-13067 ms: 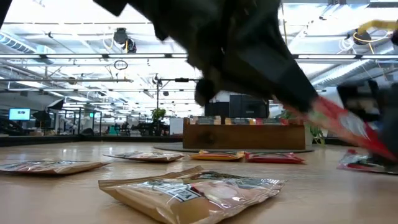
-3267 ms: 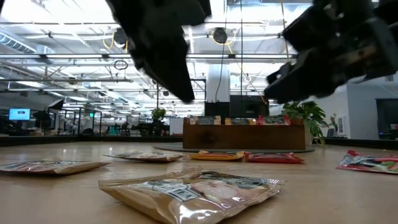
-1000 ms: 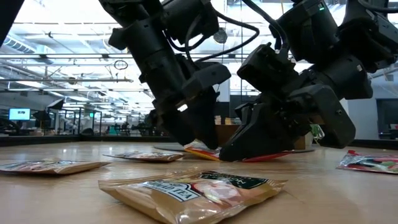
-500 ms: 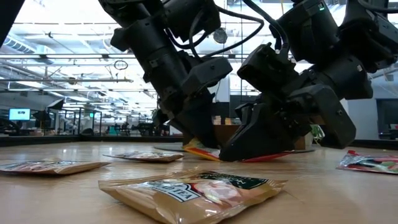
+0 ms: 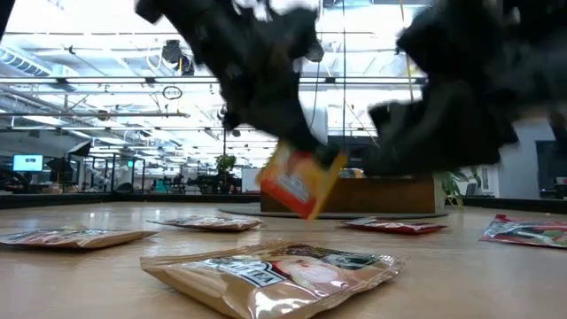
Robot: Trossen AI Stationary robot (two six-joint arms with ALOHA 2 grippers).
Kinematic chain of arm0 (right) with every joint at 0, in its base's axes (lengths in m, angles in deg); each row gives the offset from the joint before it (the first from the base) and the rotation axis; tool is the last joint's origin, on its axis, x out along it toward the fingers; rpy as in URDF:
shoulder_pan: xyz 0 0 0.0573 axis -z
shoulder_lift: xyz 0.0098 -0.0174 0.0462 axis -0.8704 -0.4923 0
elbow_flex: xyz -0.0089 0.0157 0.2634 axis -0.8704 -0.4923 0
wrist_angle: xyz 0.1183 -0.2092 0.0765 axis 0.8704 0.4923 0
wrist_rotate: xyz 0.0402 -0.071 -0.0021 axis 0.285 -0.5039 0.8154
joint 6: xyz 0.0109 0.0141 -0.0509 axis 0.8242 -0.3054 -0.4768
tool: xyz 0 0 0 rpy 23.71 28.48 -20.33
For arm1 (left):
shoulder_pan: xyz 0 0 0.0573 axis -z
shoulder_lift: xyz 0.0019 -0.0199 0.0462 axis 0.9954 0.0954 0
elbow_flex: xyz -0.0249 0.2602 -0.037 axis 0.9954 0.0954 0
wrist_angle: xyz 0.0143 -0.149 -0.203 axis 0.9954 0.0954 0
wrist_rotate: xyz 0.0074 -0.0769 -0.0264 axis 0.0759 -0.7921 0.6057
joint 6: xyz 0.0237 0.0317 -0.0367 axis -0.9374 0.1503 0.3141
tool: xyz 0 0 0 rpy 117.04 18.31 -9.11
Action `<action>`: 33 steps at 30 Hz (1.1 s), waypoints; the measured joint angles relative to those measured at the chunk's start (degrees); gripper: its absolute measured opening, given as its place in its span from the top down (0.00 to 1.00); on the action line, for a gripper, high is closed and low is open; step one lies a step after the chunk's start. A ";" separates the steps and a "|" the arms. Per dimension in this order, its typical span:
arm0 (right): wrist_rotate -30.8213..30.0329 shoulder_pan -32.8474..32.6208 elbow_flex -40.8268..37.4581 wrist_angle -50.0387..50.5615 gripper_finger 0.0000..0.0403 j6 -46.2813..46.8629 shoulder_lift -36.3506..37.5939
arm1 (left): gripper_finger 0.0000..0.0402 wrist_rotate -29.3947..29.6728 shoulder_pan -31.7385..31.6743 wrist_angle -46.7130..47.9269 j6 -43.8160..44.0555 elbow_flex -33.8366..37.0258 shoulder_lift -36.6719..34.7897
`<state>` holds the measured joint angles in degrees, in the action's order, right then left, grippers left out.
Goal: Pick & Place Tea
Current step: Put the orange tea bag into the middle section of the wooden organizer
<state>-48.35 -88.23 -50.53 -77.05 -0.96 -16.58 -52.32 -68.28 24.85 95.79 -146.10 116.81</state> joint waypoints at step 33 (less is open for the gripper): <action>-8.42 -2.97 -6.30 -2.74 0.45 4.45 13.06 | 1.00 15.24 11.94 -12.74 0.06 -0.02 2.91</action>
<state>-56.77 -91.20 -56.83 -79.79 3.49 -3.52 -37.08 -56.34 12.11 95.85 -146.12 119.72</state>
